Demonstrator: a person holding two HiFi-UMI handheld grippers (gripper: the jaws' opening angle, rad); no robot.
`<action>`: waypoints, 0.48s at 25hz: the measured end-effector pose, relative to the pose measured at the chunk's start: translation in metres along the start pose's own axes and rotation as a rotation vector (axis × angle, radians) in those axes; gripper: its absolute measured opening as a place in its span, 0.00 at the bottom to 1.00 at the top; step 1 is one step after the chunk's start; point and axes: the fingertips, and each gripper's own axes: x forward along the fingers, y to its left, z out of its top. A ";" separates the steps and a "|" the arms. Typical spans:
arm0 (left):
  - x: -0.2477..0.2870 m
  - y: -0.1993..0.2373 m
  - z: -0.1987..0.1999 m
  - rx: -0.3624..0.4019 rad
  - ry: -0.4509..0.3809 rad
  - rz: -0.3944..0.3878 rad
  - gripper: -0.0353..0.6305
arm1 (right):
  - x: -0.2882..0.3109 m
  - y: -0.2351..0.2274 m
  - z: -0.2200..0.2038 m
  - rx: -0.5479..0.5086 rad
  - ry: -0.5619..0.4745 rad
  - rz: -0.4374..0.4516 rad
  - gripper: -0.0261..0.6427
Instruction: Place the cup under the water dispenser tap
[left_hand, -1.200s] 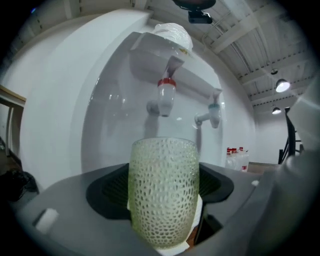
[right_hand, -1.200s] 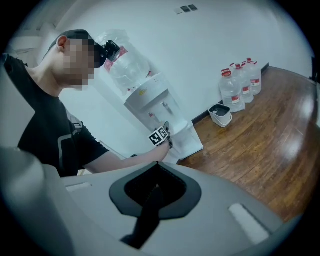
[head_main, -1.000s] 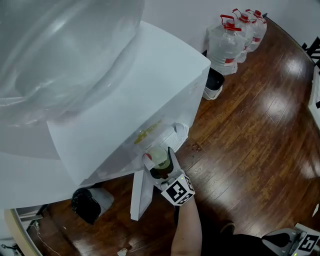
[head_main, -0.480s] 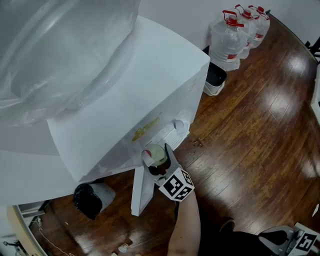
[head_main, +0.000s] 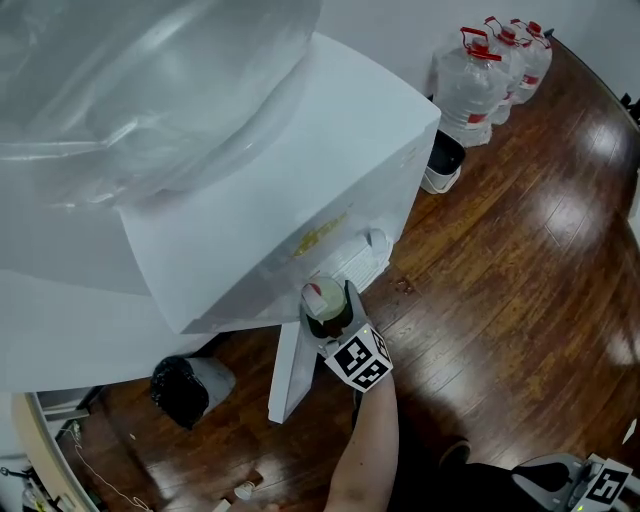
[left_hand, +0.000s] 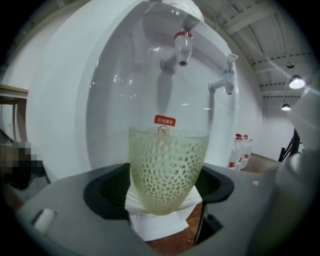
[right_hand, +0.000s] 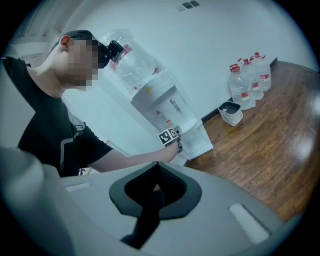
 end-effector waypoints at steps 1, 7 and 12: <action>-0.002 -0.001 0.001 0.006 -0.004 -0.014 0.63 | -0.001 -0.001 0.000 -0.002 -0.001 -0.003 0.04; -0.011 -0.004 -0.015 0.027 0.056 -0.066 0.70 | -0.004 -0.001 0.006 -0.027 -0.010 -0.017 0.05; -0.045 -0.012 -0.019 0.089 0.092 -0.125 0.70 | -0.009 -0.010 0.011 -0.078 0.007 -0.039 0.05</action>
